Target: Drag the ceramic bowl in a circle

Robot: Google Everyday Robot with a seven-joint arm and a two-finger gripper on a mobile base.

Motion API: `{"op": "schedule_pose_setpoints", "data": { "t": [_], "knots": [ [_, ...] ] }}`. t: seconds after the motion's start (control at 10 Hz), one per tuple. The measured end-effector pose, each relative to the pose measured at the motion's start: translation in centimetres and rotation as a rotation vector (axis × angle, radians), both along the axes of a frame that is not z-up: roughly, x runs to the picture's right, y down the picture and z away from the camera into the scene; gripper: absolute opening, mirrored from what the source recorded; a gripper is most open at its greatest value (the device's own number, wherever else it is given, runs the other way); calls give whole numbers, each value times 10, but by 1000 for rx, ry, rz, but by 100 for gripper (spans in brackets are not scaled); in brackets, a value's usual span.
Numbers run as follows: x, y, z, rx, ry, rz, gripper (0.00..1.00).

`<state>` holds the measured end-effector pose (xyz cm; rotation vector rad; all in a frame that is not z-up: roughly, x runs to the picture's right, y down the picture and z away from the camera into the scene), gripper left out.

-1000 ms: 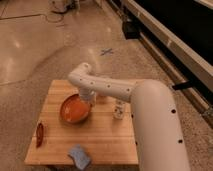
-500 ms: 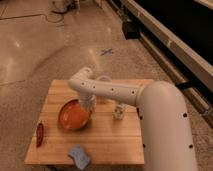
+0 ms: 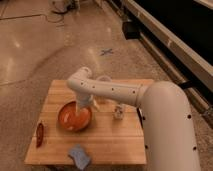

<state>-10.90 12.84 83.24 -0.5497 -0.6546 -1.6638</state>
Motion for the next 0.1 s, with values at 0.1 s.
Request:
{"op": "schedule_pose_setpoints", "data": {
  "t": [0.1],
  "knots": [
    [0,0,0,0,0,0,80]
  ]
}}
